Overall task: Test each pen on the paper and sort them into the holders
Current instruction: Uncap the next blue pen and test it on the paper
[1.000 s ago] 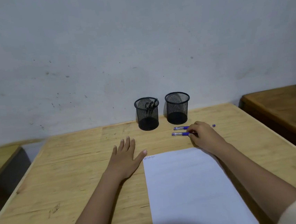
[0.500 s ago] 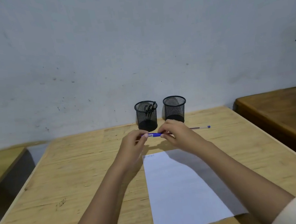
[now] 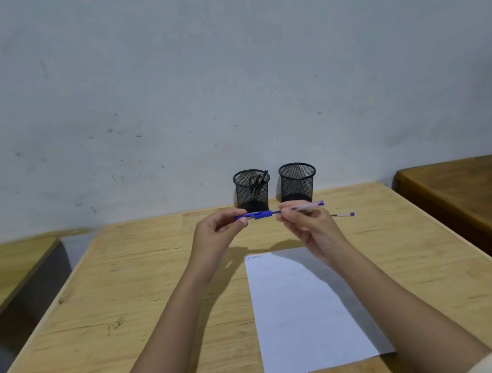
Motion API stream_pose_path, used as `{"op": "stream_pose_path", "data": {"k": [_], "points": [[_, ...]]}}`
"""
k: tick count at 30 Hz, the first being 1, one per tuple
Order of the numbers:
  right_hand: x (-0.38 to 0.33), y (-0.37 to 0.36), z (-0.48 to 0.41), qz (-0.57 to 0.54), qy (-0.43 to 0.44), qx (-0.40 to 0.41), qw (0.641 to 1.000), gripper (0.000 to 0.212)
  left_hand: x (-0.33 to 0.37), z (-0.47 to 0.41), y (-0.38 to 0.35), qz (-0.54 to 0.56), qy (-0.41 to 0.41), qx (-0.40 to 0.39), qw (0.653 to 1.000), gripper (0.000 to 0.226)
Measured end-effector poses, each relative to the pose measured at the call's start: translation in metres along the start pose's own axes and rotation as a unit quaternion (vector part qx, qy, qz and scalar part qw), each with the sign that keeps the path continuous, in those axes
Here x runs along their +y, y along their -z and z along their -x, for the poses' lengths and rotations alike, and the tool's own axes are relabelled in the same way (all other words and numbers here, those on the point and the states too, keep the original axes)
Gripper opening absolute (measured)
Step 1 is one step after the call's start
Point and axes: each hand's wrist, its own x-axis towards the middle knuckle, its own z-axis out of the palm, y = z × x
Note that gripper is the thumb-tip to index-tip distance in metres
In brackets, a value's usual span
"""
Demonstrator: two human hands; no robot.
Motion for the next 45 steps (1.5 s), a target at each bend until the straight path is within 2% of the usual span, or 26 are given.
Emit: {"op": "stream_pose_path", "data": {"k": [5,9,19,28,33,36,40,45], "points": [[0.008,-0.010,-0.007,0.088,0.042,-0.017,0.995,0.010,-0.002,0.003,-0.004,0.012,-0.012,-0.015,1.000,0.006],[0.009,-0.007,-0.009,0.150,0.045,-0.043,0.987,0.008,-0.004,0.004,-0.003,-0.003,-0.007,-0.022,1.000,0.006],[0.008,-0.007,-0.013,0.138,0.055,-0.042,0.988,0.011,-0.001,0.001,0.004,-0.009,0.008,-0.026,1.000,0.011],[0.017,-0.020,-0.019,0.142,0.103,-0.038,0.984,0.012,0.000,-0.003,0.015,-0.028,0.004,-0.008,1.000,0.011],[0.019,-0.016,-0.021,0.157,0.091,-0.052,0.982,0.013,-0.006,0.000,0.015,-0.020,0.024,-0.004,0.999,0.012],[0.022,-0.014,-0.022,0.122,0.078,-0.058,0.988,0.012,-0.007,0.000,0.009,-0.025,0.008,0.013,1.000,0.014],[0.033,-0.018,-0.017,0.038,0.056,0.000,0.998,0.016,-0.009,-0.001,0.001,-0.037,-0.024,0.029,0.999,0.012],[0.033,-0.018,-0.019,0.030,0.050,0.027,0.998,0.012,-0.011,-0.001,-0.008,-0.043,-0.028,0.015,0.999,0.009]]}}
